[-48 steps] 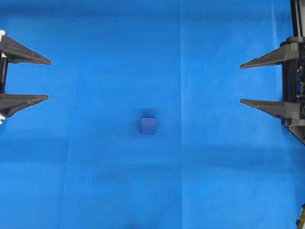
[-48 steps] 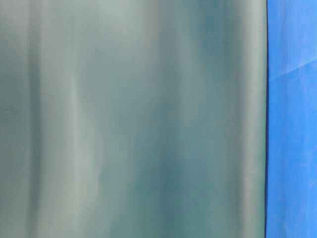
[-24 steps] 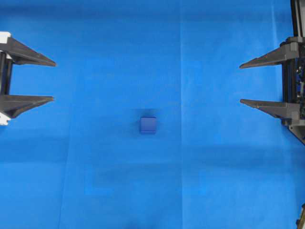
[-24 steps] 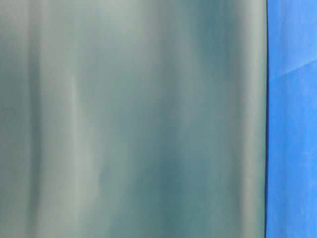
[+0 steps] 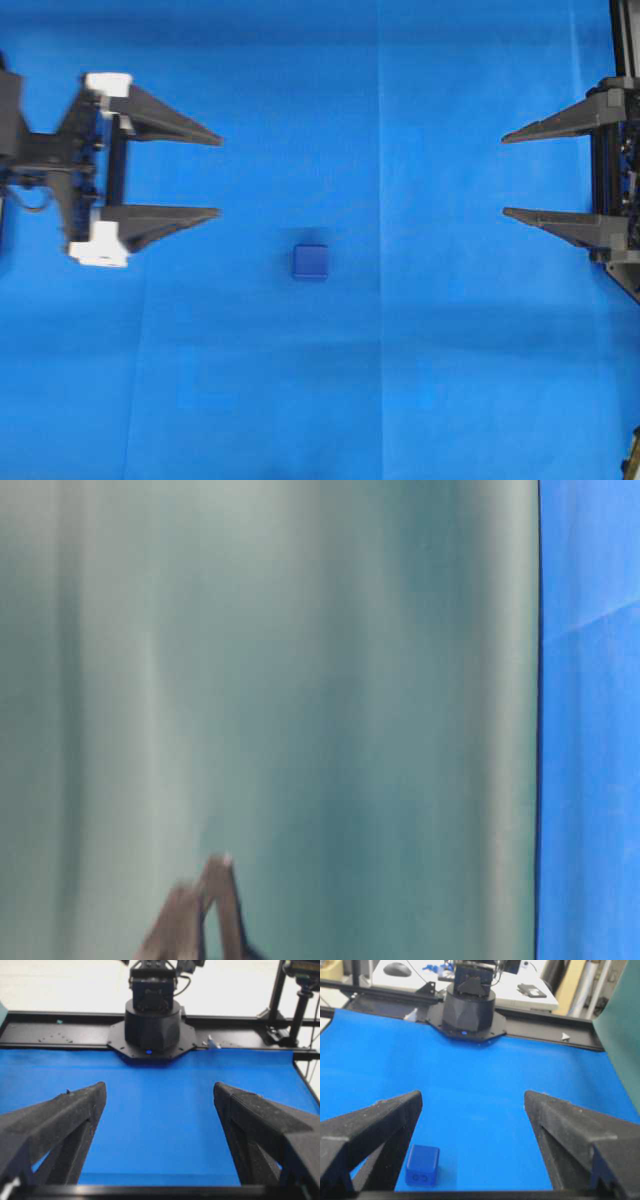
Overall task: Handover the blue block to the right arm after grasping it with the left arm, then place it in the designated position.
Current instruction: 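Open the left gripper and move it toward the blue cube, then lower the open left gripper down around the blue cube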
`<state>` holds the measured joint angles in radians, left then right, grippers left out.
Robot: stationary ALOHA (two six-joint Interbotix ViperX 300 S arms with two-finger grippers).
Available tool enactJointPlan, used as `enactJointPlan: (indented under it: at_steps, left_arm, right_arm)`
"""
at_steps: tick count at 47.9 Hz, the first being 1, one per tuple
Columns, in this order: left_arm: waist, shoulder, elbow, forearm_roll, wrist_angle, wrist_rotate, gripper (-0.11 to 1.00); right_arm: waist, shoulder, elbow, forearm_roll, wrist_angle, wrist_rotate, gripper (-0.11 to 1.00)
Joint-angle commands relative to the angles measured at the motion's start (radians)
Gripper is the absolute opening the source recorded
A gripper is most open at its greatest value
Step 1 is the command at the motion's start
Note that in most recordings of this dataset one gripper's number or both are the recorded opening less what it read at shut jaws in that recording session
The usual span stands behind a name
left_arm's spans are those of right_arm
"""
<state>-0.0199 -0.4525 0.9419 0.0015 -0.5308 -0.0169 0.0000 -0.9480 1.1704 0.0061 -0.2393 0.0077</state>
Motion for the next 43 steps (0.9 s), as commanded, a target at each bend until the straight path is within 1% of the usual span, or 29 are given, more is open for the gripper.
enactJointPlan:
  at_steps: [1, 18, 23, 29, 38, 43]
  left_arm:
    - [-0.009, 0.066, -0.083, 0.002, -0.015, 0.000, 0.92]
    - [-0.046, 0.281, -0.319, 0.002, 0.023, 0.000, 0.92]
    - [-0.044, 0.318, -0.362, 0.002, 0.040, 0.002, 0.92]
    - [-0.041, 0.337, -0.383, 0.002, 0.057, 0.002, 0.92]
    - [-0.040, 0.331, -0.371, 0.002, 0.064, 0.002, 0.92]
    - [-0.037, 0.325, -0.368, -0.002, 0.103, -0.002, 0.92]
  right_arm:
    - [0.000, 0.006, -0.026, 0.003, -0.005, 0.002, 0.95]
    - [0.000, 0.006, -0.026, 0.003, -0.006, 0.002, 0.95]
    - [0.000, 0.006, -0.026, 0.003, -0.006, 0.000, 0.95]
    - [0.000, 0.006, -0.026, 0.003, -0.006, 0.000, 0.95]
    - [0.000, 0.008, -0.026, 0.002, -0.003, 0.000, 0.95]
    - [0.000, 0.006, -0.026, 0.002, -0.003, 0.000, 0.95]
